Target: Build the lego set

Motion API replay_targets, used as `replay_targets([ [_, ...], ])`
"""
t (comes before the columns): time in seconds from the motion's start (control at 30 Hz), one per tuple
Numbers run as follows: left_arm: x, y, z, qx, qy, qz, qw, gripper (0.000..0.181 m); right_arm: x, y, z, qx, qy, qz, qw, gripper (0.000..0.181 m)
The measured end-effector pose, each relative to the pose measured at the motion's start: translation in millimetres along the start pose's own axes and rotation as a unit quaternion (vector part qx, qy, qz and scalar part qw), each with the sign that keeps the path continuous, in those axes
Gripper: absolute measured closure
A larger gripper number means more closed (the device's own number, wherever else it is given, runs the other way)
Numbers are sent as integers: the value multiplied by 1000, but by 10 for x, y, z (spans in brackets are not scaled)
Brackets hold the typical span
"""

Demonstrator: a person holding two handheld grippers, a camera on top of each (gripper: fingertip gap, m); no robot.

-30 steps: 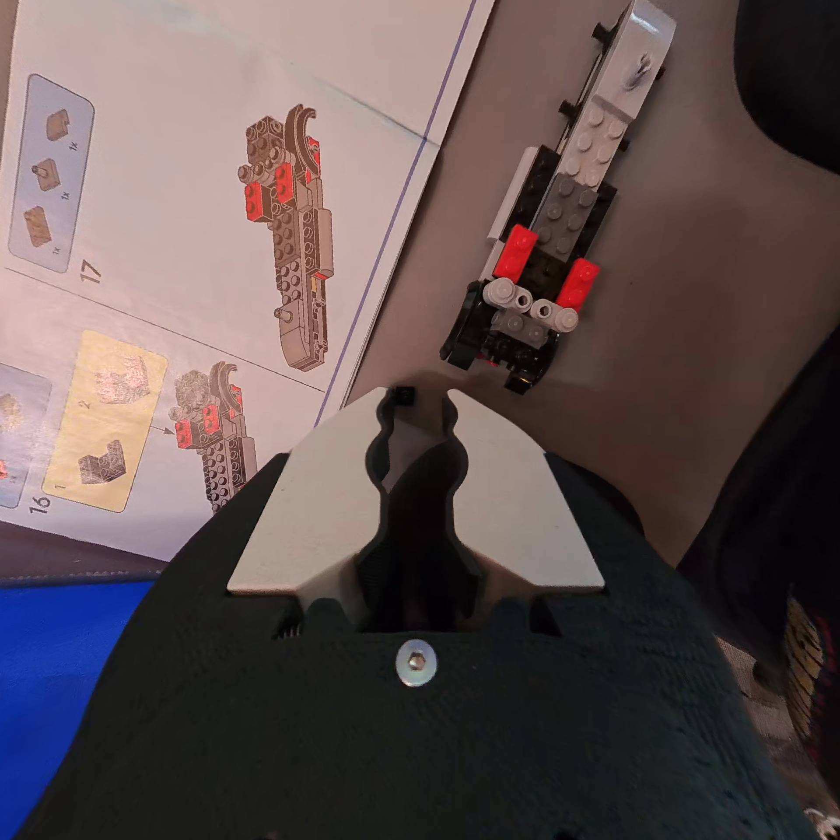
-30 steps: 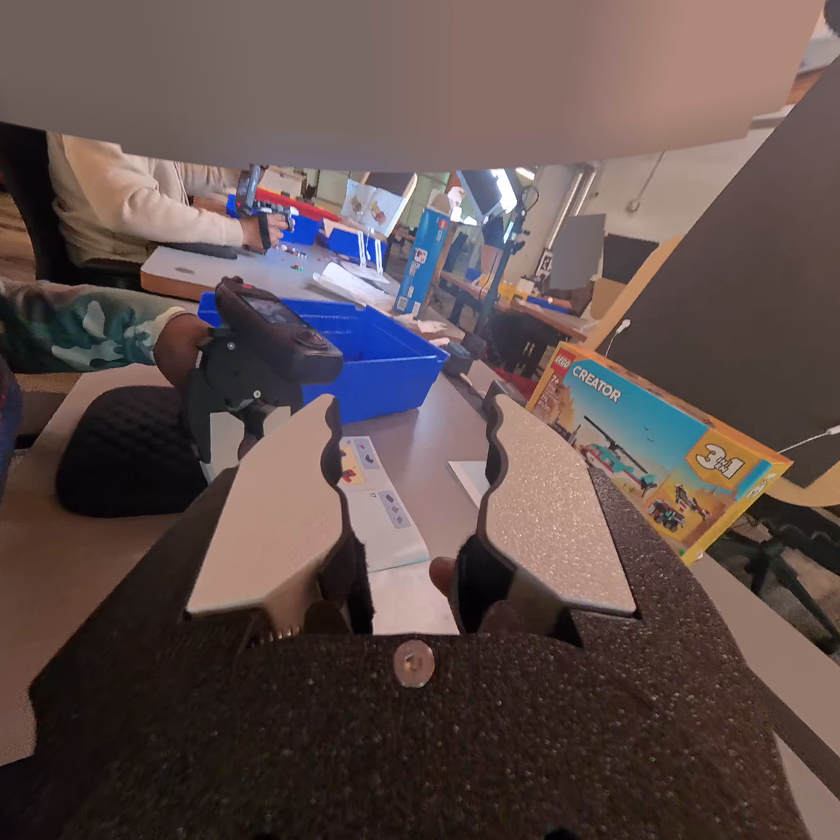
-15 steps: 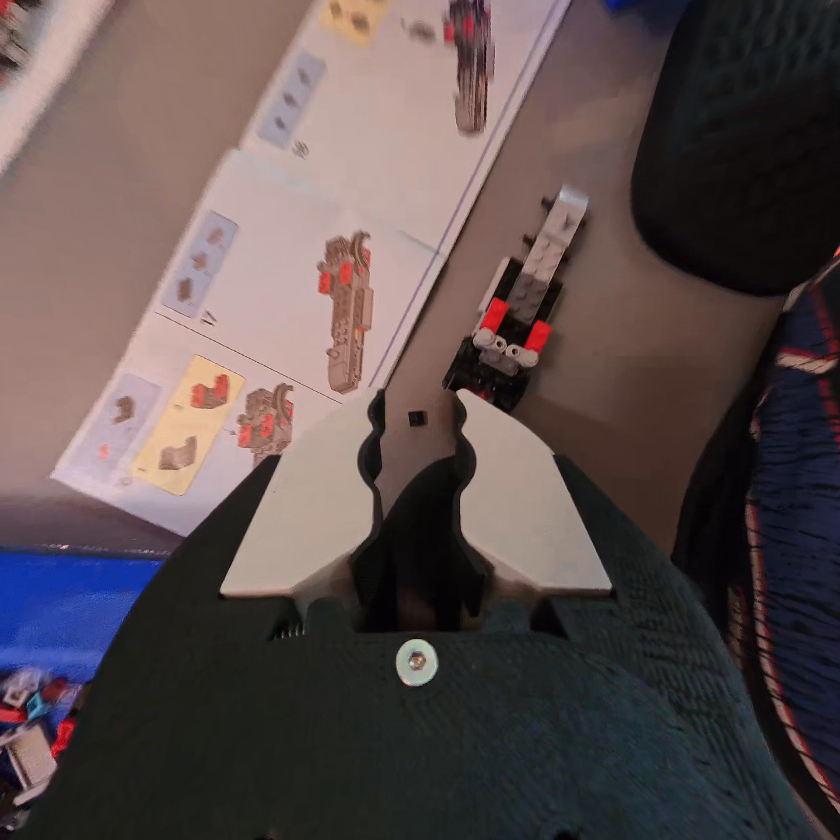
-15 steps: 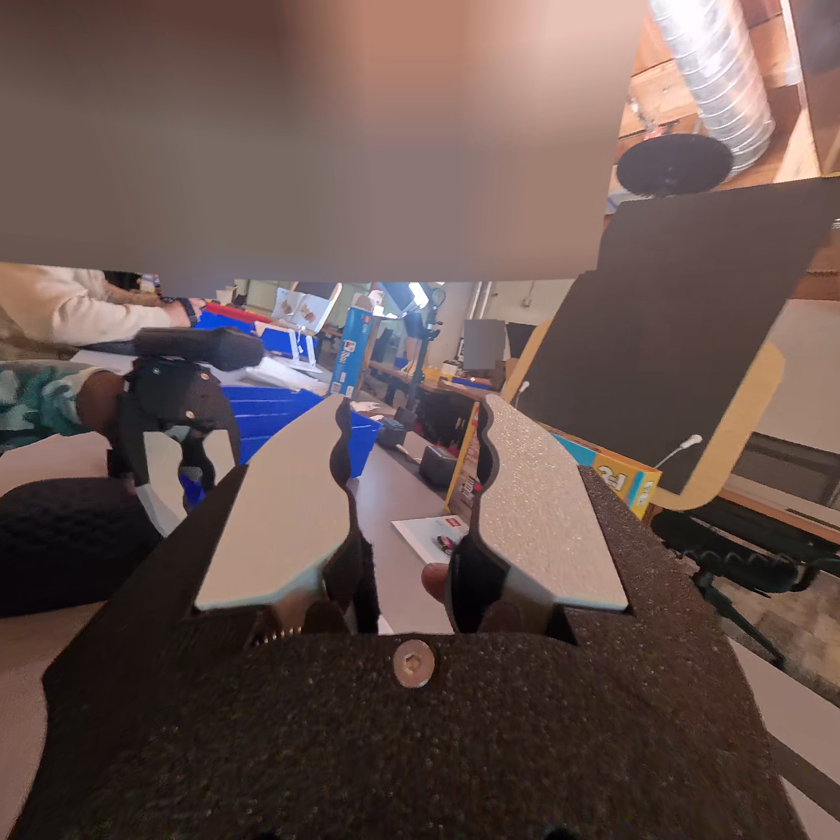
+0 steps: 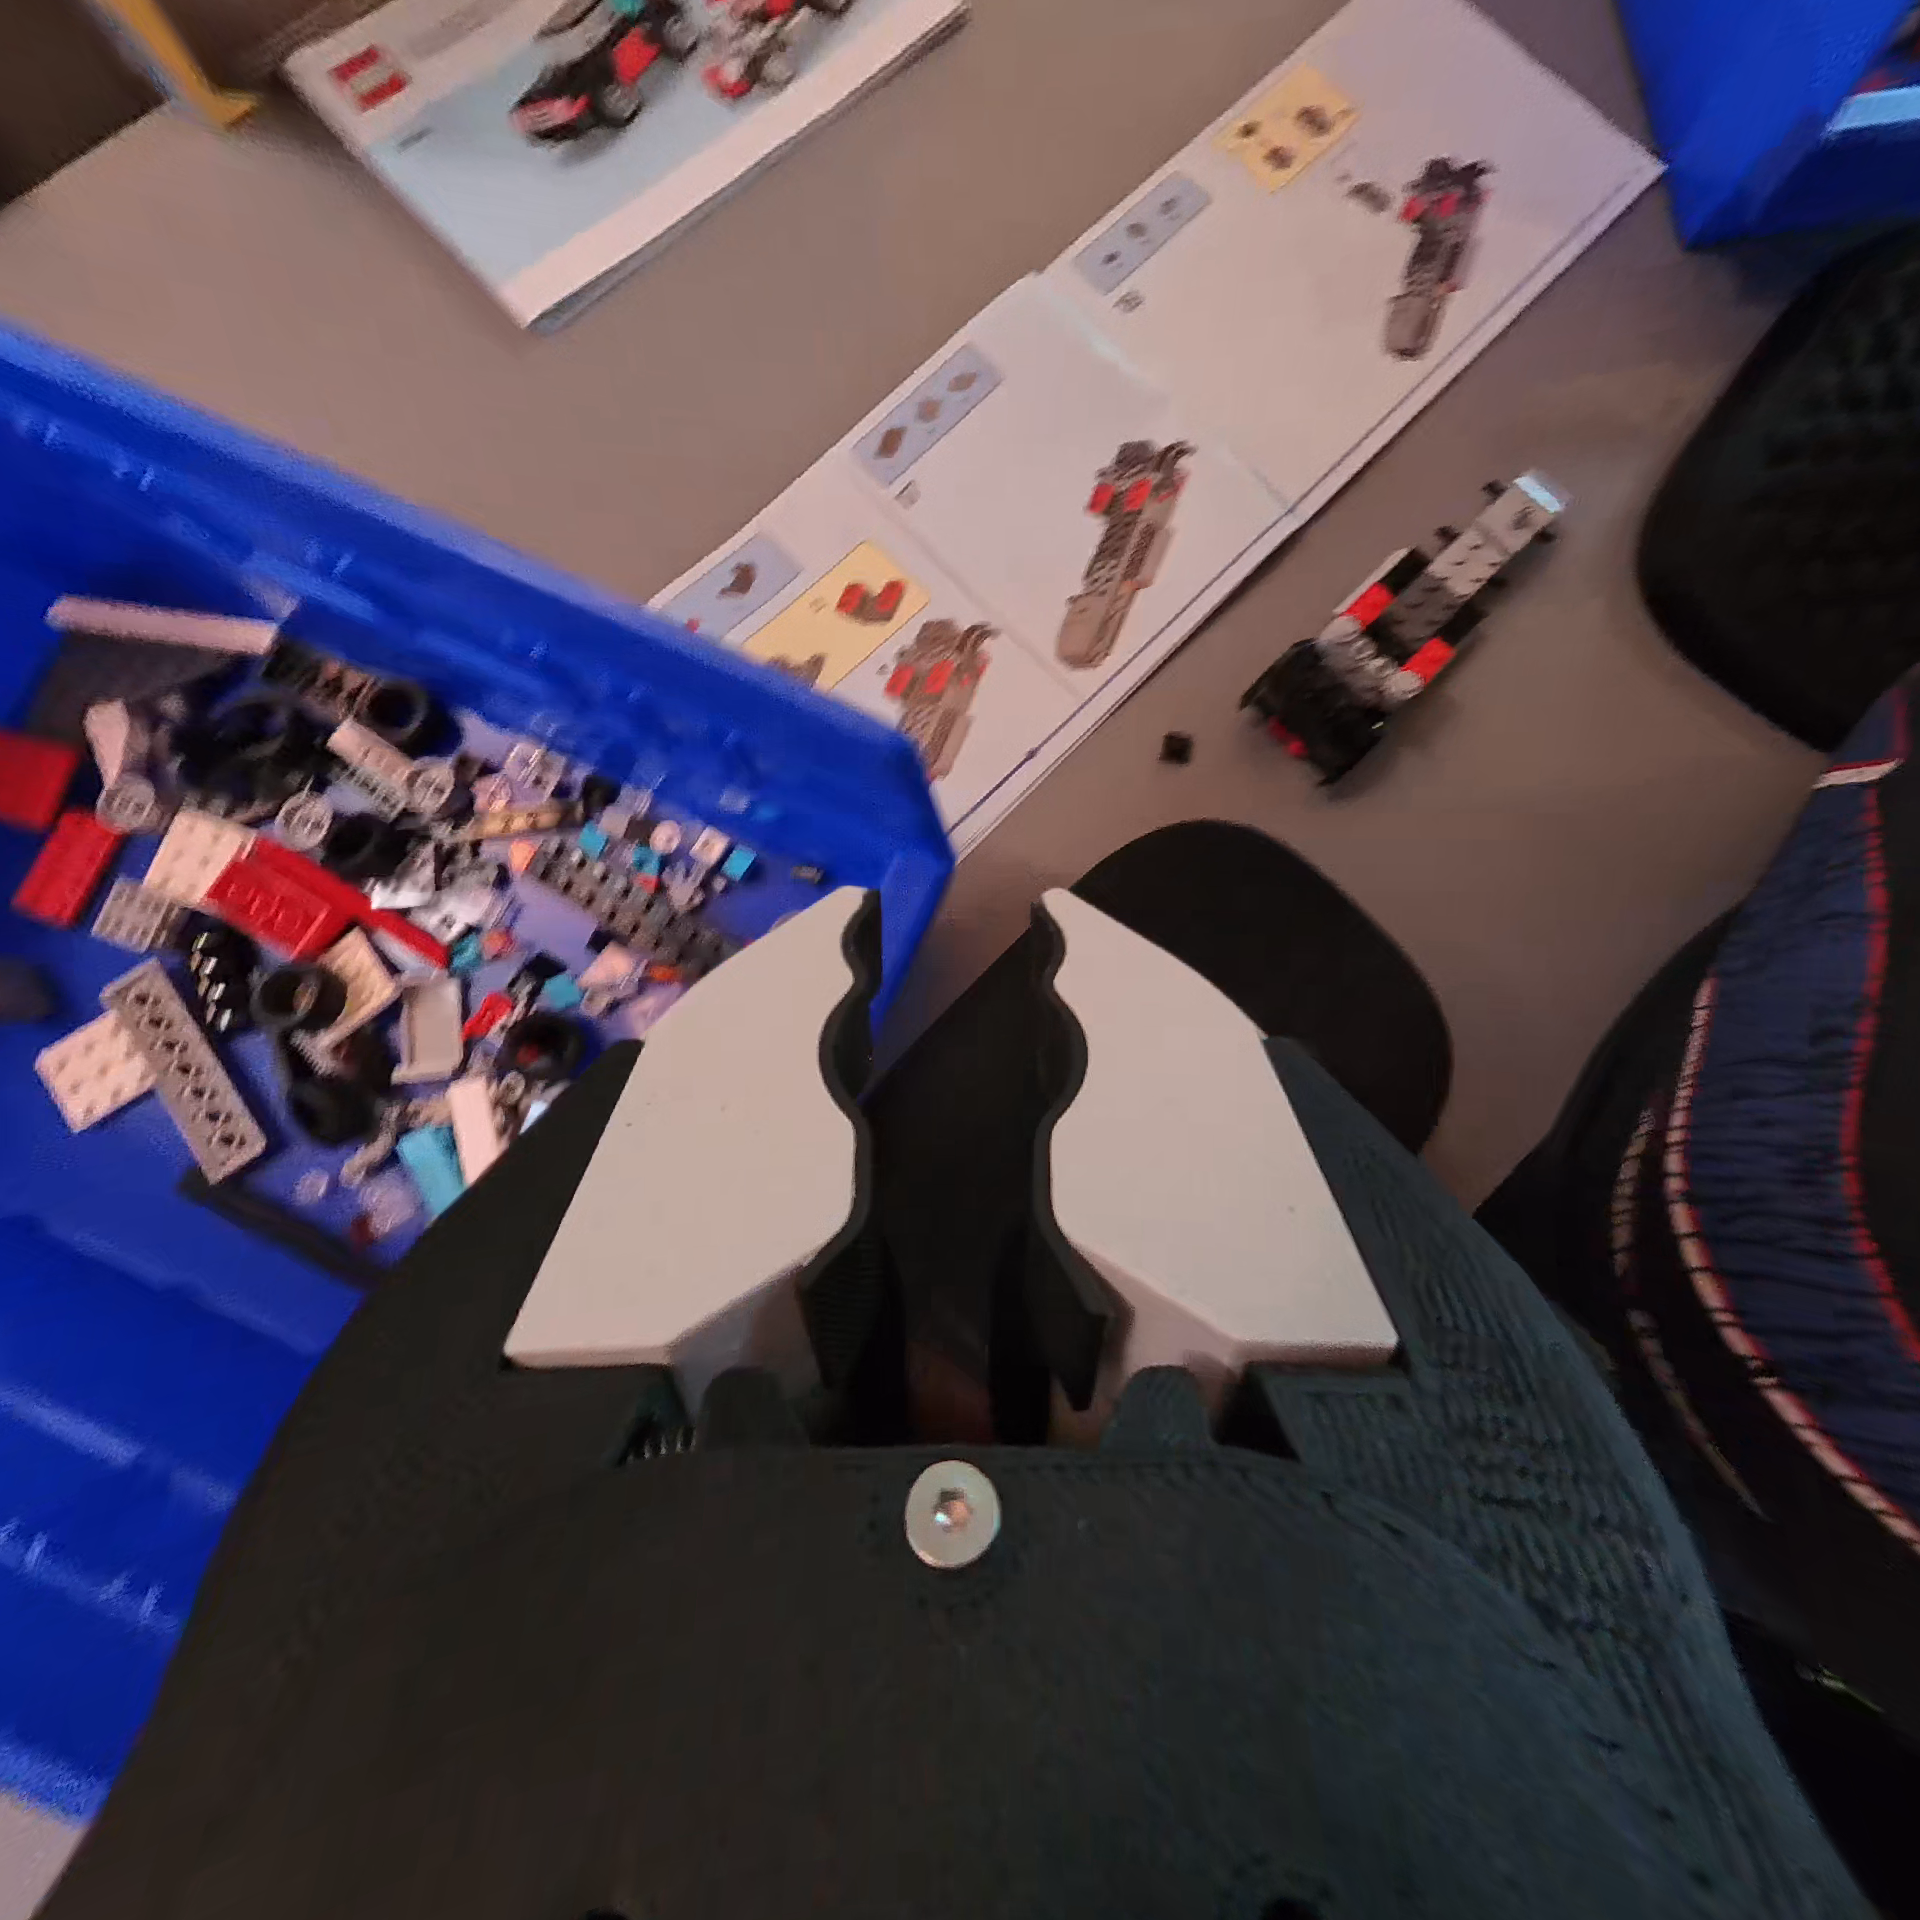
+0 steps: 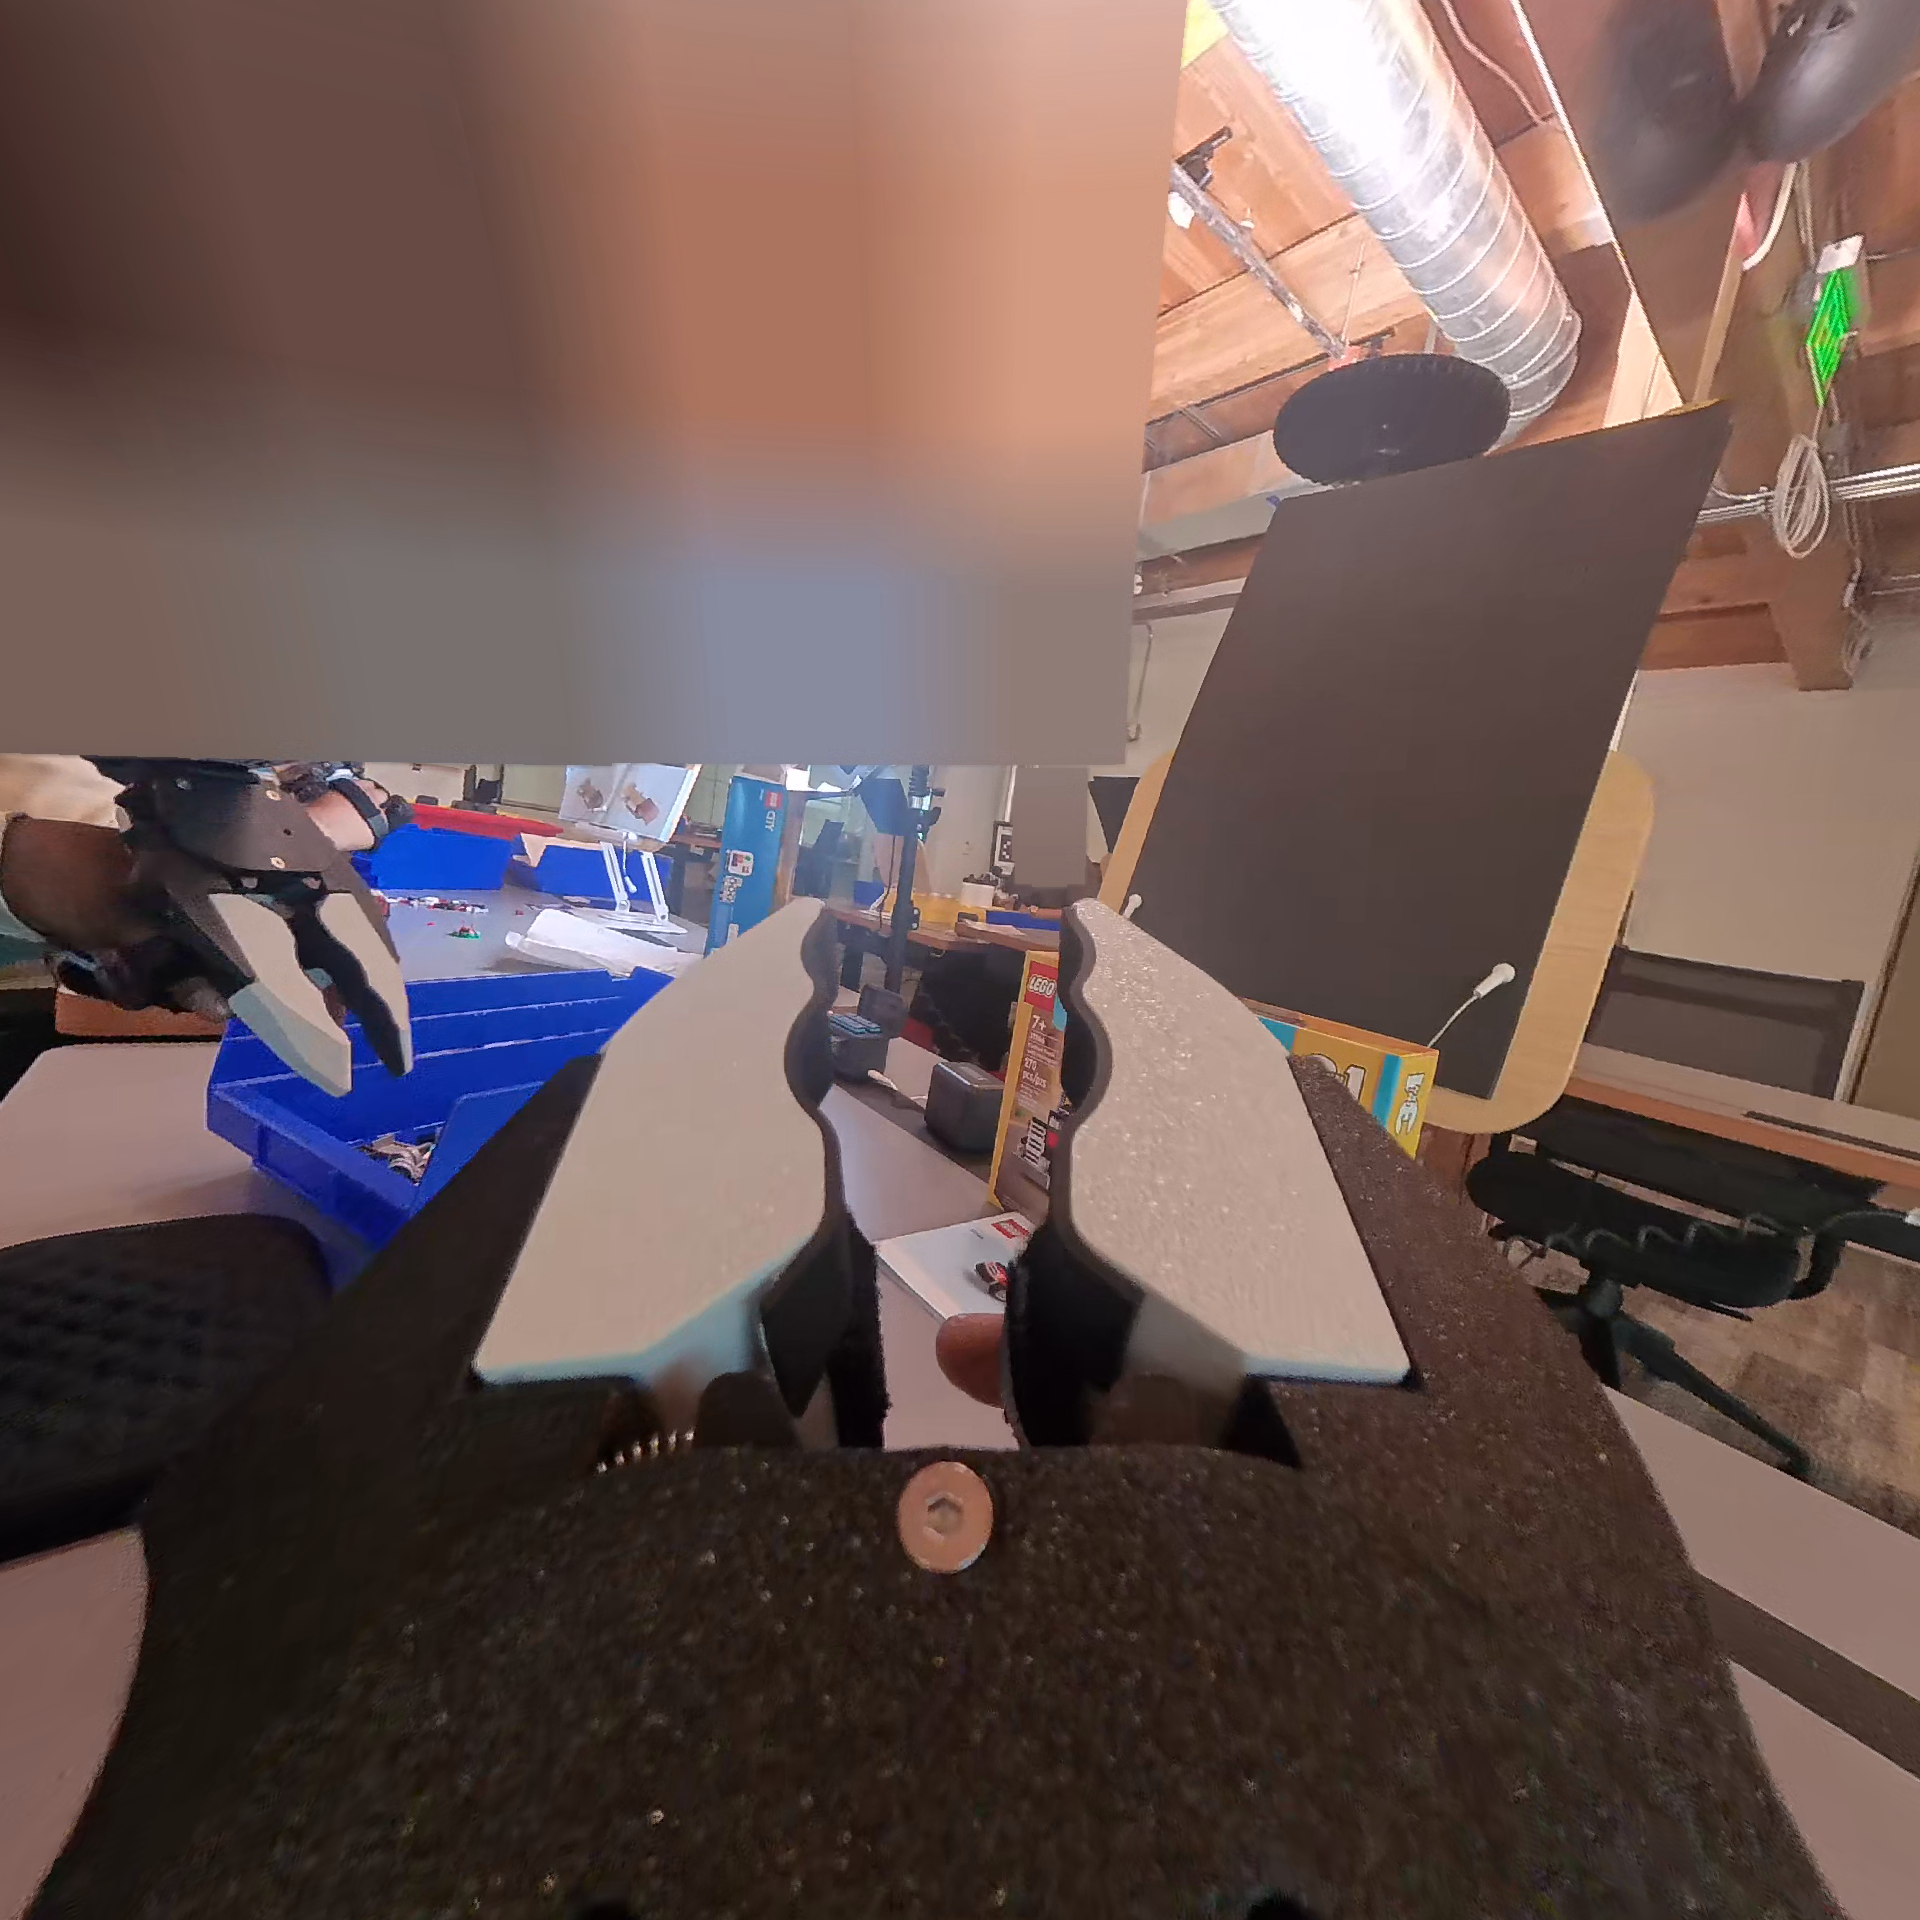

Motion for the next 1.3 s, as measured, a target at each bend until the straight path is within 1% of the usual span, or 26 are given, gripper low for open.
replay_targets([
  [0.07, -94, 105, -27, -22, -20, -13, 999, 154, 8, 5, 12, -7, 4, 3, 1000, 141],
  [0.17, -238, 209, -56, -69, -43, -1, 997, 156, 3, 9, 26, -14, 3, -1, 1000, 141],
  [0.37, -615, 258, -112, -157, -67, 45, 984, 159, 2, 14, 47, -22, 4, -3, 1000, 142],
  [0.47, -790, 260, -73, -183, -59, 69, 979, 160, 3, 17, 58, -27, 5, -3, 1000, 144],
  [0.6, -968, 266, 55, -202, -50, 82, 975, 159, 13, 33, 100, -44, 4, -1, 999, 145],
  [0.73, -925, 288, 237, -218, 0, 120, 969, 164, 13, 54, 152, -66, 0, -5, 998, 145],
  [0.87, -872, 366, 407, -262, 35, 109, 958, 166, 12, 61, 165, -73, 8, -16, 997, 146],
  [1.0, -872, 376, 526, -259, 53, 60, 962, 164, 24, 60, 163, -71, 10, -16, 997, 146],
  [1.07, -912, 384, 528, -261, 32, 50, 963, 160, 32, 63, 165, -72, 10, -15, 997, 147],
  [1.23, -1029, 281, 480, -203, -24, 31, 978, 153, 30, 68, 176, -76, 9, -17, 997, 147],
  [1.3, -1040, 251, 509, -191, -23, 34, 981, 151, 33, 70, 179, -79, 10, -18, 997, 147],
])
Point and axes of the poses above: each gripper's, where its closed fingertips meet, z out along the fingers, y out of its underside, x = y × z across the jaws, the point moved 8 cm from there along -z, back along the fingers, and after that the axes turned 7 degrees about -x, right-handed, at the moved point
